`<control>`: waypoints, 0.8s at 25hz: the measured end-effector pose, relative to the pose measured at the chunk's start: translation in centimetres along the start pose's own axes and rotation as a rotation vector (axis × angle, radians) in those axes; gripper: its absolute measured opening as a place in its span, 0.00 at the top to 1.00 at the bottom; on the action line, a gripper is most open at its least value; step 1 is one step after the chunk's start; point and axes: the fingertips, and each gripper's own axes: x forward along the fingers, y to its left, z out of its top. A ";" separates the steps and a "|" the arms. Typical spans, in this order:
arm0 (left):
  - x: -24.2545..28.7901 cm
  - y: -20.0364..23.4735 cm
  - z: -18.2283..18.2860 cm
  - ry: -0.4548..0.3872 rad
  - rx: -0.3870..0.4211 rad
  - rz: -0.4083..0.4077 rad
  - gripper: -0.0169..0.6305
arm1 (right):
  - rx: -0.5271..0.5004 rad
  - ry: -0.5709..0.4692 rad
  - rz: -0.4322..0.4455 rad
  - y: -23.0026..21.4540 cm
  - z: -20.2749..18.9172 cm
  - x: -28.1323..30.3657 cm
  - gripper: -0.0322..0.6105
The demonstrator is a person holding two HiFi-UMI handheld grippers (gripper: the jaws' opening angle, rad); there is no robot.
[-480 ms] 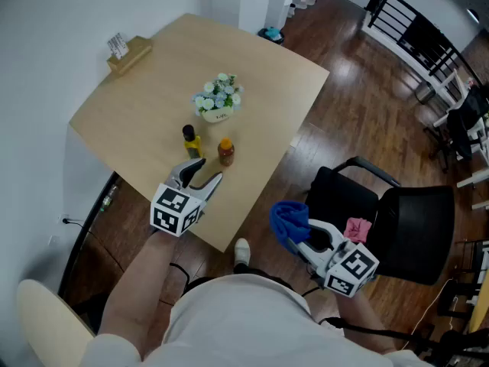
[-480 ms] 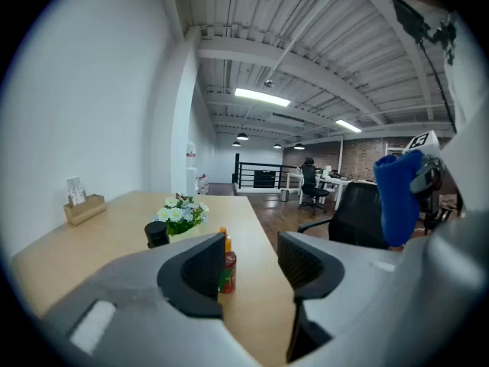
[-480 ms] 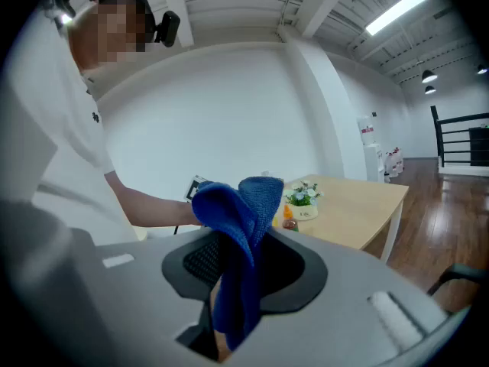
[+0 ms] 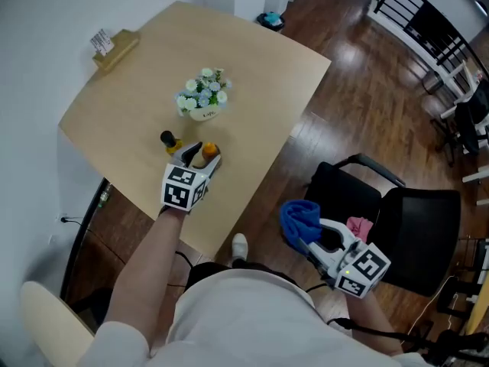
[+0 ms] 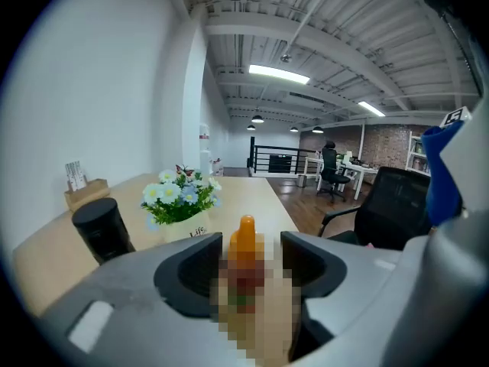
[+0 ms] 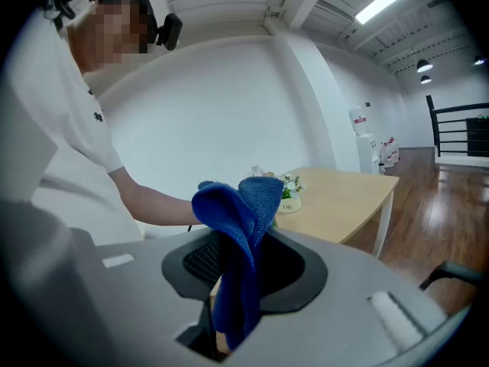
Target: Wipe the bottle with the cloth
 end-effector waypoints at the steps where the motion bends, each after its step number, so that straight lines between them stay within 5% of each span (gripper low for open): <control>1: 0.5 0.2 -0.2 0.006 -0.005 0.005 0.59 | 0.007 0.002 -0.004 -0.4 -0.1 -0.1 0.77; 8: 2.8 0.9 -1.5 0.034 -0.022 0.042 0.59 | 0.031 0.013 -0.022 -2.3 -0.3 -0.6 0.77; 11: 3.2 1.0 -1.3 0.008 -0.025 0.057 0.71 | 0.036 0.019 -0.027 -2.8 -0.4 -0.6 0.77; 20: 2.0 0.0 -0.4 0.002 -0.031 0.015 0.73 | 0.044 0.004 -0.015 -3.4 -0.5 0.1 0.77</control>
